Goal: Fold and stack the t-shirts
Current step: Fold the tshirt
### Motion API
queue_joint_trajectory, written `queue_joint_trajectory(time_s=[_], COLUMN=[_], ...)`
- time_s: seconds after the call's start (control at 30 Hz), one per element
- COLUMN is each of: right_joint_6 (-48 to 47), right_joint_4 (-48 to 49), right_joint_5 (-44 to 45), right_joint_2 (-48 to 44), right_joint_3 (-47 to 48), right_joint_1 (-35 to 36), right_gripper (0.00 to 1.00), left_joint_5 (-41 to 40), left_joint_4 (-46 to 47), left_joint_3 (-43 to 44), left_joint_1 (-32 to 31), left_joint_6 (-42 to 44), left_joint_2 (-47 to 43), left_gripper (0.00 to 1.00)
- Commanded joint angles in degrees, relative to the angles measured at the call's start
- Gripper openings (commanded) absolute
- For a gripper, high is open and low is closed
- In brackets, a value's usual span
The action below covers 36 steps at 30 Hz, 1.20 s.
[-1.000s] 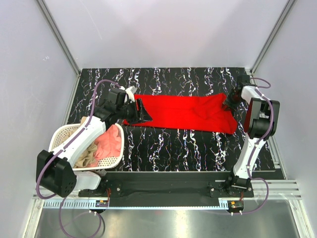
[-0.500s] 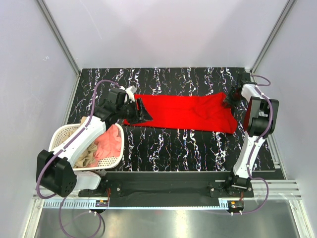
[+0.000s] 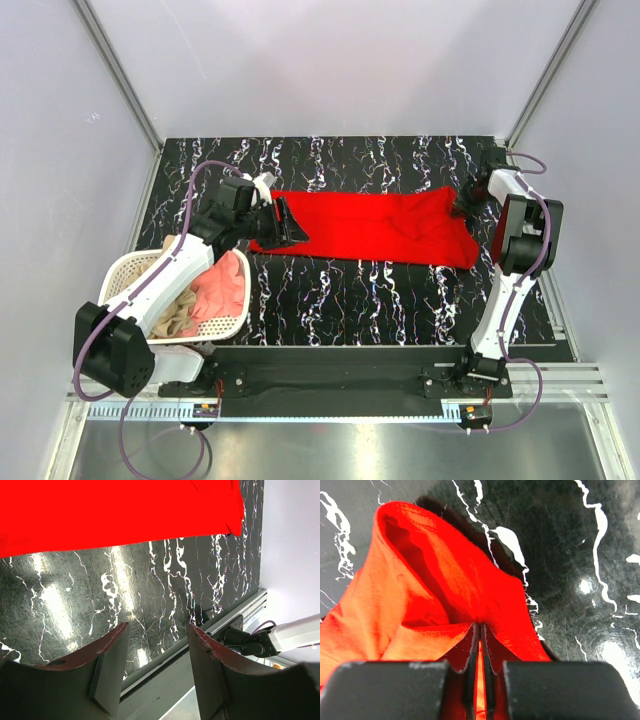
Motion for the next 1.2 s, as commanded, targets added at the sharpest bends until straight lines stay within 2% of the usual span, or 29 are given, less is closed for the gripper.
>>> queue_joint_trajectory(time_s=[0.0, 0.23, 0.53, 0.57, 0.67, 0.73, 0.93, 1.17], right_joint_6=[0.5, 1.5, 2.3, 1.7, 0.4, 0.1, 1.1, 1.8], right_joint_4=[-2.3, -8.3, -12.4, -12.3, -11.7, -11.8, -10.9, -10.5], right_joint_5=[1.6, 6.3, 7.2, 7.4, 7.8, 7.7, 6.3, 4.1], right_joint_2=[-3.1, -6.9, -7.7, -8.0, -7.3, -6.6, -5.3, -4.9], right_joint_3=[-0.1, 1.0, 1.6, 1.6, 1.6, 2.1, 2.2, 4.0], right_joint_1=[-0.2, -0.2, -0.2, -0.2, -0.2, -0.2, -0.2, -0.2], right_gripper=[0.07, 0.0, 0.01, 0.02, 0.15, 0.18, 0.23, 0.25], left_joint_5=[1.7, 2.3, 3.0, 3.2, 3.4, 3.4, 3.2, 3.2], left_joint_4=[2.4, 2.9, 4.0, 4.0, 4.0, 3.8, 2.9, 3.1], left_joint_3=[2.0, 1.6, 1.2, 1.2, 1.1, 1.1, 1.6, 1.6], left_joint_1=[0.3, 0.3, 0.2, 0.2, 0.3, 0.3, 0.3, 0.3], left_joint_6=[-0.4, -0.7, -1.2, -1.2, -1.3, -1.1, -0.4, -0.5], left_joint_2=[0.3, 0.6, 1.1, 1.1, 1.0, 0.9, 0.9, 1.0], left_gripper=[0.54, 0.54, 0.54, 0.54, 0.54, 0.54, 0.54, 0.54])
